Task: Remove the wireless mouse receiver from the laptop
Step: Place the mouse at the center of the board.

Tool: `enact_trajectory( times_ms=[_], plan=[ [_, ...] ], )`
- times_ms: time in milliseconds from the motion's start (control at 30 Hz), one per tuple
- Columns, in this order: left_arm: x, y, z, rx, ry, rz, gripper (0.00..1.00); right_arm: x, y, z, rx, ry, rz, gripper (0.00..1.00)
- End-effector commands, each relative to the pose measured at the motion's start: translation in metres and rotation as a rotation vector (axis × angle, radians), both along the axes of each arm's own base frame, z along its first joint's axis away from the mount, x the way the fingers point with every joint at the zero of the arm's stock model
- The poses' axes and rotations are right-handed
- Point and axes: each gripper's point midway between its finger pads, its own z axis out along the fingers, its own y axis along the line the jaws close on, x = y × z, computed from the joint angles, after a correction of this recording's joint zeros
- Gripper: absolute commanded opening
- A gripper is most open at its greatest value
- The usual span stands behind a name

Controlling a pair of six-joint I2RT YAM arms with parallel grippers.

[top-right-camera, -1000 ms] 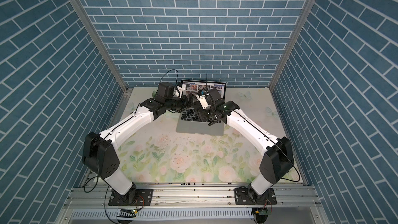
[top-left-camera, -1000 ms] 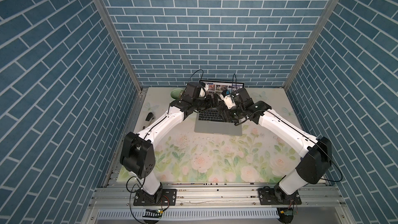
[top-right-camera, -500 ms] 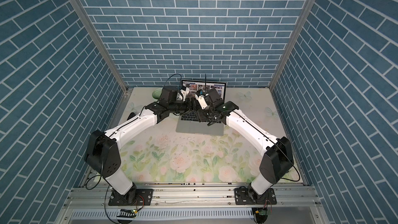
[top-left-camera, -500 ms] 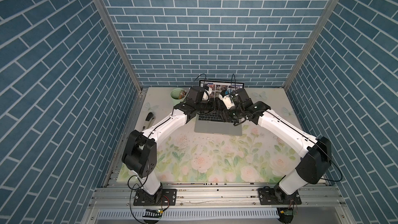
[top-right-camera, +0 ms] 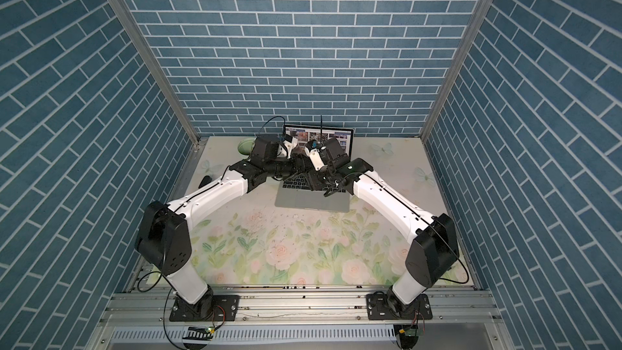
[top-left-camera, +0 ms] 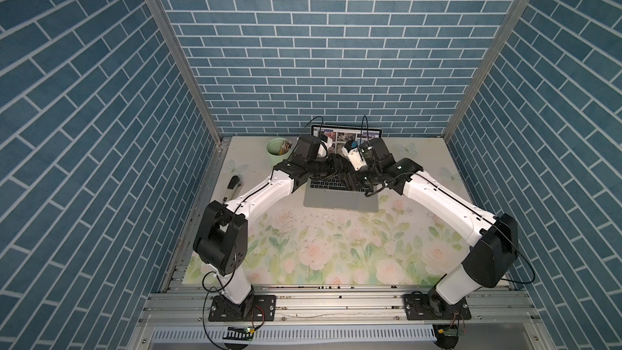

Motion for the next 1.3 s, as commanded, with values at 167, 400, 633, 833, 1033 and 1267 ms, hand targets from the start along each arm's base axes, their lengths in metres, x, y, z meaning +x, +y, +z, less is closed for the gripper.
enact_trajectory(
  times_ms=[167,400,633,833,1033,1267],
  plan=[
    [-0.001,-0.006,-0.004,0.001,0.004,-0.025,0.33,0.002,0.007,0.006,0.023,-0.028,0.014,0.38],
    [-0.002,-0.006,-0.006,0.004,0.009,-0.025,0.0,0.0,0.005,0.008,0.034,-0.044,0.014,0.54],
    [0.0,0.001,-0.015,0.059,0.146,0.041,0.0,-0.01,-0.013,0.035,0.015,-0.255,0.032,0.85],
    [-0.011,0.001,-0.047,0.142,0.361,0.032,0.0,-0.029,-0.01,0.057,-0.068,-0.427,0.104,0.81],
    [-0.02,0.011,-0.073,0.292,0.528,0.039,0.0,-0.046,0.011,0.033,-0.197,-0.419,0.181,0.79],
    [-0.02,0.017,-0.054,0.318,0.545,0.066,0.0,-0.048,0.009,0.01,-0.292,-0.421,0.18,0.75]
  ],
)
